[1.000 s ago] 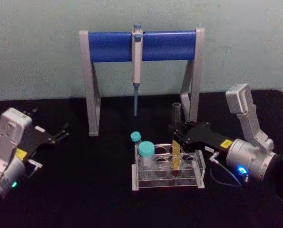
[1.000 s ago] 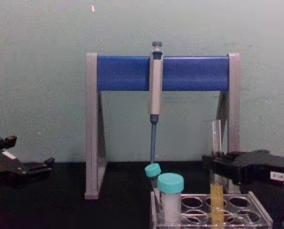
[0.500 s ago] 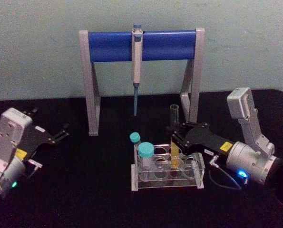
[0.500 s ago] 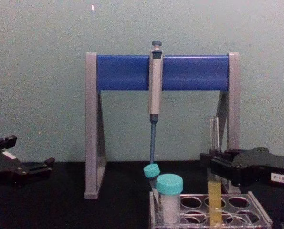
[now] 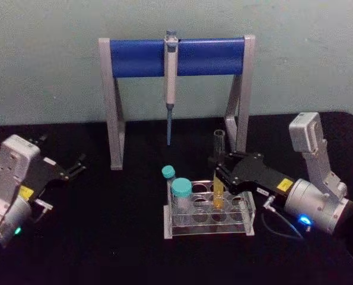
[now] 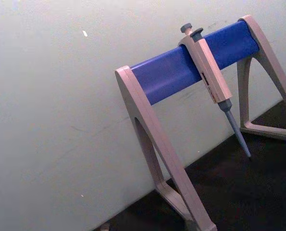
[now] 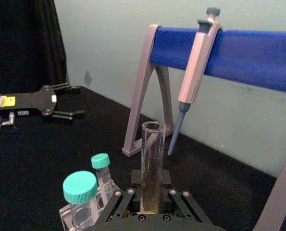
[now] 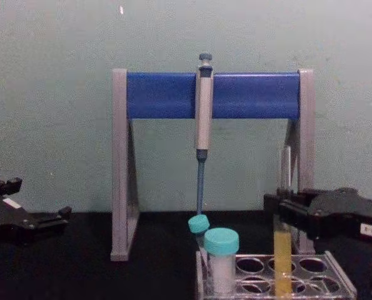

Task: Pick up the test tube from the test tube rack, shake it, then place it back into the test tube rack.

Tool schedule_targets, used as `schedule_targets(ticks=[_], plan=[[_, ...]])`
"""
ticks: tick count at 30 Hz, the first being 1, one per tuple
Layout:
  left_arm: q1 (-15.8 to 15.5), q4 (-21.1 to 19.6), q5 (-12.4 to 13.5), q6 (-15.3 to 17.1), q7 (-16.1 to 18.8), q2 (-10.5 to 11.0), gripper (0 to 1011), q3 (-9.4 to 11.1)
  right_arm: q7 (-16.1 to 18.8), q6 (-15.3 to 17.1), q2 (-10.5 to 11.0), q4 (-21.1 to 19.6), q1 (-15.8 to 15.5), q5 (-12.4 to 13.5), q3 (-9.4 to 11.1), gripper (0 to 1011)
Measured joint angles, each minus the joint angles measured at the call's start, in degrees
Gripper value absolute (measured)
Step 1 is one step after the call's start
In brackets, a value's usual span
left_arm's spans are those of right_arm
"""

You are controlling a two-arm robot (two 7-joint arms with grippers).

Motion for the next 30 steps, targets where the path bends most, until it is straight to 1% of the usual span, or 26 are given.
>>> schedule_targets(ticks=[10,16,21,30], plan=[[0.0,0.0,0.0,0.0,0.0,0.0,1010,0.0,-0.6,-0.2,0.6,-3.4,-0.5,0.3,1.3,238],[0.0,0.0,0.0,0.0,0.0,0.0,1010,0.0,-1.8,-0.1,0.8,-5.8,-0.6,0.4,2.2,238],[0.0,0.0,0.0,0.0,0.0,0.0,1009,0.0,-2.8,0.4,0.7,-7.1,-0.7,0.4,2.8,238],[0.0,0.0,0.0,0.0,0.0,0.0,1010,0.0,-3.2,0.9,0.3,-7.6,-0.2,0.4,3.0,238]])
